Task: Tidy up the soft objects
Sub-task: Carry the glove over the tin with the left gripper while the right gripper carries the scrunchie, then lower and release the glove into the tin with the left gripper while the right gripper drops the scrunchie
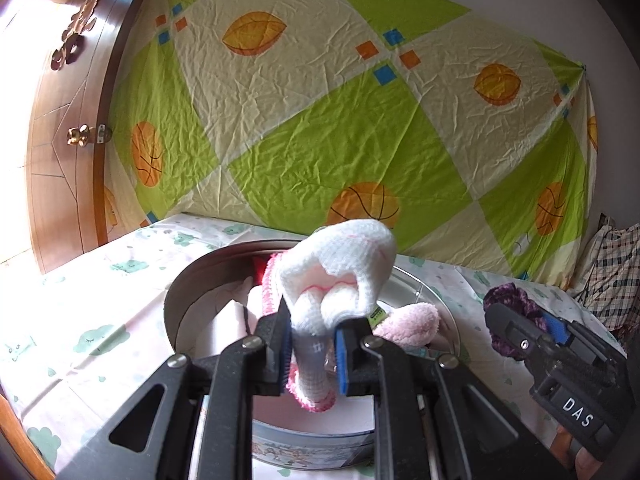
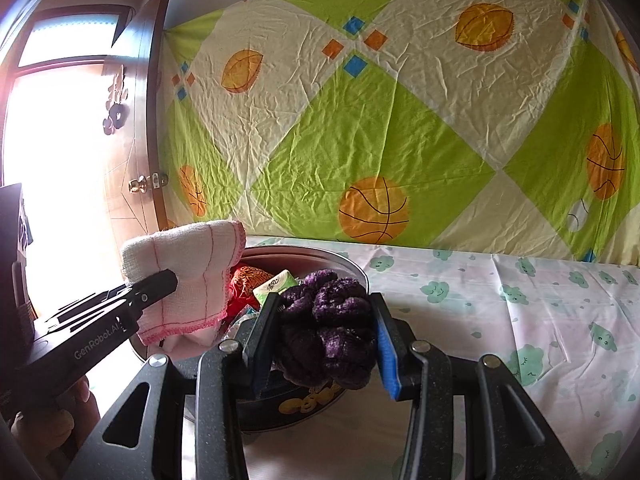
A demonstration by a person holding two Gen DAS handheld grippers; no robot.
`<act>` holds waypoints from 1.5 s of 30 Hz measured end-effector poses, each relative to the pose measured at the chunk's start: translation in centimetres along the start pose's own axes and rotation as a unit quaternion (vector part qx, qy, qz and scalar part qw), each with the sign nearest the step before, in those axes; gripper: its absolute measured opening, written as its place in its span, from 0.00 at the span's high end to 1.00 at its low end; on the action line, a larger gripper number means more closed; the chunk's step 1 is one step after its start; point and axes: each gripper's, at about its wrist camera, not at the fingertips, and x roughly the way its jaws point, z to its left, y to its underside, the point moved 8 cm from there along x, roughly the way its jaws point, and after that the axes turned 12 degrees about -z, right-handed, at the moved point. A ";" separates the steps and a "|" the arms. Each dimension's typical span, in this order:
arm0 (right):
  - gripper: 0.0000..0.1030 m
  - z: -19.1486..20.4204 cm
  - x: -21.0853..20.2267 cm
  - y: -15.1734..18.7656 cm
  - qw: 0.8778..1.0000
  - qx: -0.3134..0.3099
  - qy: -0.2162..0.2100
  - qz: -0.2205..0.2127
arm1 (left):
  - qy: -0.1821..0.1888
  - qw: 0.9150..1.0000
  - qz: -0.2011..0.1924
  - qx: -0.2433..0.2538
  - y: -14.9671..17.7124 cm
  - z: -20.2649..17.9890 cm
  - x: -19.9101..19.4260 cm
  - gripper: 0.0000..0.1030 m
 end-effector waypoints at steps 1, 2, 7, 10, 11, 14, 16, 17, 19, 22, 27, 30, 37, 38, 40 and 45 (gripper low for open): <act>0.56 0.1 0.1 0.0 1.000 0.000 -0.001 0.000 | -0.001 1.000 0.000 0.000 0.0 0.1 0.0 0.85; 0.56 0.2 0.2 0.0 1.000 0.000 -0.003 0.001 | 0.000 1.000 -0.001 0.000 -0.1 0.2 0.0 0.85; 0.56 0.5 1.0 -0.6 1.000 0.003 -0.010 0.004 | -0.003 1.000 -0.005 0.006 -0.7 0.6 -0.1 0.85; 0.56 0.6 1.6 -1.4 1.000 0.012 -0.020 0.008 | -0.006 1.000 -0.003 0.014 -1.1 0.8 0.2 0.85; 0.56 0.6 1.9 -1.7 1.000 0.014 -0.022 0.009 | -0.007 1.000 -0.001 0.016 -1.3 1.0 0.3 0.85; 0.56 0.6 2.8 -2.7 0.999 0.018 -0.029 0.016 | -0.009 1.000 0.005 0.024 -1.8 1.4 0.9 0.85; 0.55 0.6 3.5 -3.3 0.999 0.022 -0.034 0.020 | -0.010 0.999 0.013 0.028 -2.2 1.8 1.4 0.85; 0.55 0.6 3.9 -3.6 0.999 0.021 -0.036 0.022 | -0.010 0.999 0.017 0.032 -2.4 1.9 1.7 0.85; 0.55 0.8 4.7 -4.1 0.999 0.016 -0.038 0.026 | -0.009 0.999 0.030 0.039 -2.7 2.2 2.5 0.85; 0.55 0.9 6.2 -4.5 0.998 0.023 -0.046 0.042 | -0.007 0.997 0.058 0.046 -2.8 2.6 3.8 0.85; 0.55 0.9 8.9 -3.8 0.995 0.041 -0.053 0.076 | -0.015 0.995 0.088 0.053 -3.0 3.0 5.8 0.85; 0.55 1.2 10.5 -3.0 0.993 0.034 -0.052 0.099 | -0.022 0.993 0.098 0.055 -3.2 3.1 6.6 0.85; 0.55 1.7 13.0 -1.5 0.988 0.006 -0.047 0.144 | -0.036 0.988 0.126 0.083 -2.6 2.9 8.4 0.85; 0.55 1.8 13.2 -1.2 0.987 0.004 -0.046 0.151 | -0.035 0.987 0.131 0.084 -2.3 2.8 8.6 0.85; 0.55 1.7 13.7 -0.6 0.985 0.002 -0.045 0.166 | -0.032 0.986 0.142 0.085 -1.8 2.7 8.8 0.85; 0.55 1.4 14.3 0.5 0.982 -0.002 -0.039 0.187 | -0.029 0.982 0.163 0.090 -0.8 2.4 9.3 0.85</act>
